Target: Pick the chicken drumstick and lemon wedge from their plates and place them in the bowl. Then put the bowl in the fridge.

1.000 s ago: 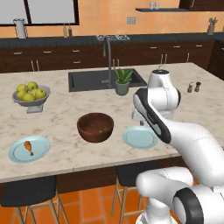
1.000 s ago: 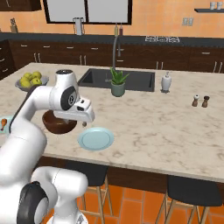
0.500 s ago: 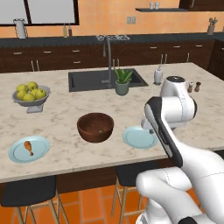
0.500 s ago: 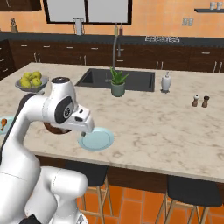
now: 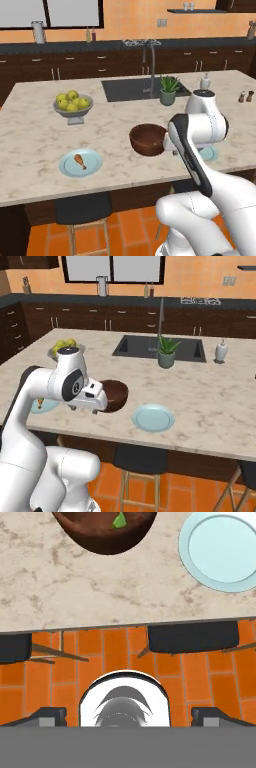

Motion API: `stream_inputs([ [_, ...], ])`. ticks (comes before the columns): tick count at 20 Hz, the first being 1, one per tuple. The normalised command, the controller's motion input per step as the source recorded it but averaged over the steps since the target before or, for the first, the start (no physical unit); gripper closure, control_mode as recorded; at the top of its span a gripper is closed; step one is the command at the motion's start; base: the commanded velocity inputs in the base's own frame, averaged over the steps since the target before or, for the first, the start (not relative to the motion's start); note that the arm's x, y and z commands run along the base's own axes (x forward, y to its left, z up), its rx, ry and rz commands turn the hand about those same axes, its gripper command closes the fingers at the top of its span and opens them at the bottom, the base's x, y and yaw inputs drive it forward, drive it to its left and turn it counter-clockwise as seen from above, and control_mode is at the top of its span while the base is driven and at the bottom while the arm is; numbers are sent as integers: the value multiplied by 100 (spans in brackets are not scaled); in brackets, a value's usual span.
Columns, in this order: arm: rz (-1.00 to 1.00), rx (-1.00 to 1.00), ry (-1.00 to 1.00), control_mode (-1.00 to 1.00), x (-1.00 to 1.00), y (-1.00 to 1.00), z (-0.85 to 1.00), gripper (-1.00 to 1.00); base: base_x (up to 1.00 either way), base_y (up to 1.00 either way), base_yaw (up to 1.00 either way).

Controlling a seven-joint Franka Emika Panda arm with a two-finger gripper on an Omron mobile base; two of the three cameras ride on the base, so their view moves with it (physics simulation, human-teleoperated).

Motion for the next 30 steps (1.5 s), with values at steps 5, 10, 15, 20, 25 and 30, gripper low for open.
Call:
stream_inputs([
  [5,0,0,0,100,0,0,0,-100,9,87,0],
  [10,0,0,0,100,0,0,0,-100,57,21,0],
  [15,0,0,0,100,0,0,0,-100,59,9,0],
  [20,0,-6,0,-100,68,100,-13,-100,0,0,0],
  [25,2,-2,0,-100,71,100,-33,-100,0,0,0],
  [30,7,1,0,-100,63,78,-39,-100,0,0,0],
])
